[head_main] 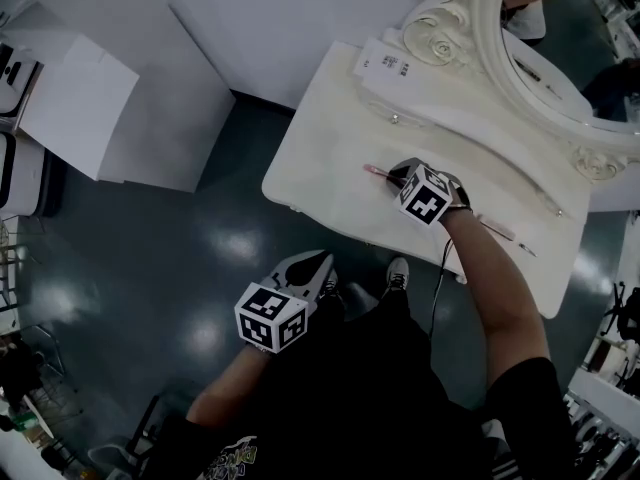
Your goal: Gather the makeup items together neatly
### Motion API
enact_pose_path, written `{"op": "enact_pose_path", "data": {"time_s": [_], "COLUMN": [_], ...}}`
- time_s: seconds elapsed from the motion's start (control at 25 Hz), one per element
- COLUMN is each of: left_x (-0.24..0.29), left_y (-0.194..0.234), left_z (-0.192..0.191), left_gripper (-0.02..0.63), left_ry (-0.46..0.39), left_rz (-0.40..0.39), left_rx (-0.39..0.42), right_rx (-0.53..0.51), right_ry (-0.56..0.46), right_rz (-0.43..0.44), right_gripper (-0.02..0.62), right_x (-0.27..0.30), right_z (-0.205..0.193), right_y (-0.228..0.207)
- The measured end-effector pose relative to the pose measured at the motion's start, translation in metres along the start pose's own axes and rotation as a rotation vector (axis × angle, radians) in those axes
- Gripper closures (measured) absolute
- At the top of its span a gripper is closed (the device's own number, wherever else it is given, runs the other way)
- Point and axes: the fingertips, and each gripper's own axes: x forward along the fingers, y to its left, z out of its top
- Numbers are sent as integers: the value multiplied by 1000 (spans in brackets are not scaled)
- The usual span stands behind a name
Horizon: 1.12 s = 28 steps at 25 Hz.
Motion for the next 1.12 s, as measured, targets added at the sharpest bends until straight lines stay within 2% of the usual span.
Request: {"op": "enact_pose_path", "data": {"time_s": [0.48,0.72,0.8,0.84,0.92,1.12], "left_x": [-7,-15,-17,-17,-15,3], "left_y": [-1,-4,-7,-9,-14,-33], "left_z": [-7,-7,-6,-4,2,2], "left_gripper": [598,598,598,598,598,598], "left_ry": [10,6,2,1,2,45], "left_rz": [5,-9,-22,-35,-70,-161], "left_rx": [10,26,38,49,76,121], "right_rx": [9,41,76,116,229,517], "right_ry": [-10,-93,-163,-210,-313,-551], "right_rz": [0,-23,-87,-134,-256,-571], "right_gripper": [532,508,509,533,566,566], "right_x": [1,-24,-49,-68,-113,-237], "right_z": [-2,11,18,21,21,-19], "right_y": [-2,1,-3,-8,-22,-35]}}
